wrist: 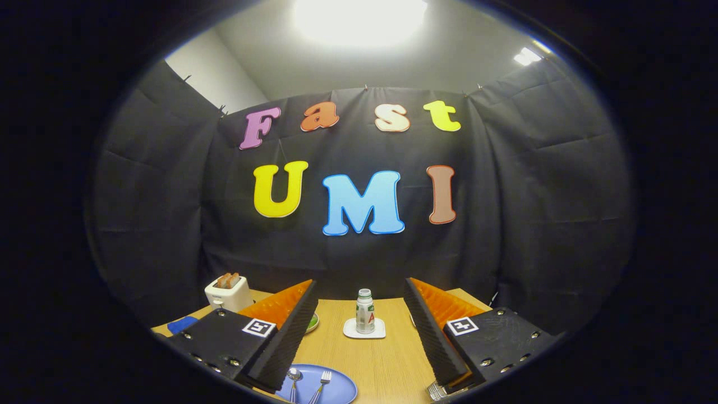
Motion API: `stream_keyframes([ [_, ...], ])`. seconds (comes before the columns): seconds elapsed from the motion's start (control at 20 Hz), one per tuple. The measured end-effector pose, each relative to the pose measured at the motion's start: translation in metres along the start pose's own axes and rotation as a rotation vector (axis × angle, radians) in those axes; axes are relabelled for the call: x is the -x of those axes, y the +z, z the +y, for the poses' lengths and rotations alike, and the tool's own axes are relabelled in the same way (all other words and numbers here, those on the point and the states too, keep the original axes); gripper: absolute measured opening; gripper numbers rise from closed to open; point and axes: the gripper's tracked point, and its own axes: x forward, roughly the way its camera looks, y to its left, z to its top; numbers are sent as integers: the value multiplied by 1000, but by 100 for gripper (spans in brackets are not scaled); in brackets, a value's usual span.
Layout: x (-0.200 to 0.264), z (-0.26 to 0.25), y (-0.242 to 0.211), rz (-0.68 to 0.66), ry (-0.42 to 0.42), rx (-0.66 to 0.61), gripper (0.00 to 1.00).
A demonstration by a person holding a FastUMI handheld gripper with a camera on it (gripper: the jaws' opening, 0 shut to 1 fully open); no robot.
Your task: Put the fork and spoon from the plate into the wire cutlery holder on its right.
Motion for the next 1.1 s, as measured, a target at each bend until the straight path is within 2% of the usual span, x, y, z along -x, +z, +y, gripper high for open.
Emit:
stream_keyframes([
  [0.15, -2, 17, -16, 47, 49, -11, 95],
  [0.45, -4, 64, -85, 235, 168, 6, 95],
  [0.7, -9, 68, -129, 345, 162, 14, 94],
  [0.85, -7, 79, -178, 493, 186, 49, 94],
  [1.05, 4, 78, -237, 707, 175, 88, 78],
  [1.1, 9, 76, -245, 746, 160, 82, 70],
])
